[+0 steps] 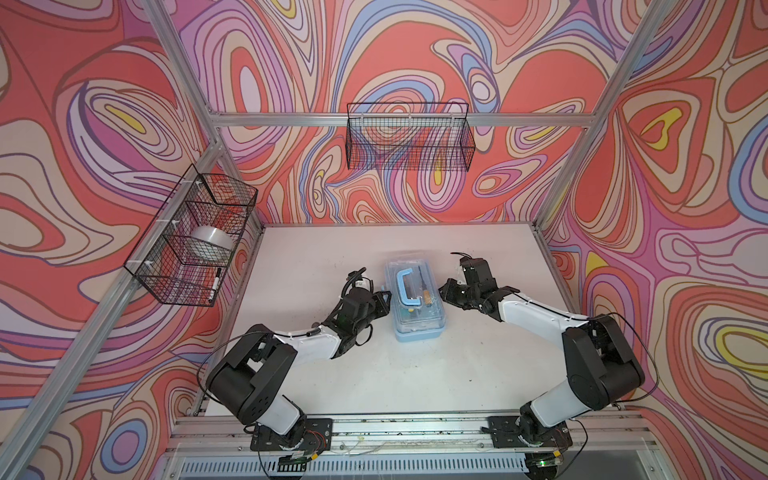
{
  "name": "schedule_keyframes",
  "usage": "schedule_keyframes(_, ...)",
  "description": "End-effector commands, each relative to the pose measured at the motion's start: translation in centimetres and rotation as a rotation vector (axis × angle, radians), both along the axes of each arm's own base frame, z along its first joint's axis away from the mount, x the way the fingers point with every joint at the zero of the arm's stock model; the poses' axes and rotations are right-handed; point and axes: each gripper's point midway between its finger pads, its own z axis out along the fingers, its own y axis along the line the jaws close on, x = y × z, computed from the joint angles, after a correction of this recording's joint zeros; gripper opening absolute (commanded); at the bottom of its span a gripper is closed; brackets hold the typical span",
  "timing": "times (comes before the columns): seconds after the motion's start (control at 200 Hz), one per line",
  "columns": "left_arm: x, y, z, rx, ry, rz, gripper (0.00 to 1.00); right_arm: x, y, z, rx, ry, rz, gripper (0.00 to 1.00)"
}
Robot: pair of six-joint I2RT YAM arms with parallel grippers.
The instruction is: Pack the tool kit
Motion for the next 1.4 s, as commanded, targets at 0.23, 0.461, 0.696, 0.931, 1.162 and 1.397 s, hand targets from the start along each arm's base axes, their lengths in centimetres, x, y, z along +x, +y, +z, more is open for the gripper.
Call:
schedule_keyframes(0.23,-0.1,-0.3,1.9,-0.066,-0.049,-0.007,0.41,-0.3,0.7,-0.8,-0.002,0.018,0.027,0.19)
schedule_keyframes(0.461,-0.1,-0.3,2.9,-0.089,-0.066,-0.016,0.37,-0.3,0.7,-0.8,-0.005,0.018,0.029,0.18)
schedule_keyframes(0.696,-0.1,-0.5,2.6,-0.101,-0.055,-0.028,0.33,-0.2,0.7,-1.1,-0.008,0.026,0.03,0.17)
schedule_keyframes(0.931,0.2,-1.0,1.6,-0.12,-0.027,-0.046,0.27,-0.2,0.8,-1.6,-0.018,0.038,0.037,0.17)
schedule_keyframes(1.162,0.2,-1.1,1.0,-0.104,-0.01,-0.051,0.27,-0.2,0.7,-1.8,-0.028,0.041,0.034,0.17)
schedule_keyframes(1.397,0.1,-1.1,0.7,-0.091,-0.003,-0.058,0.26,-0.1,0.7,-2.2,-0.029,0.052,0.033,0.17)
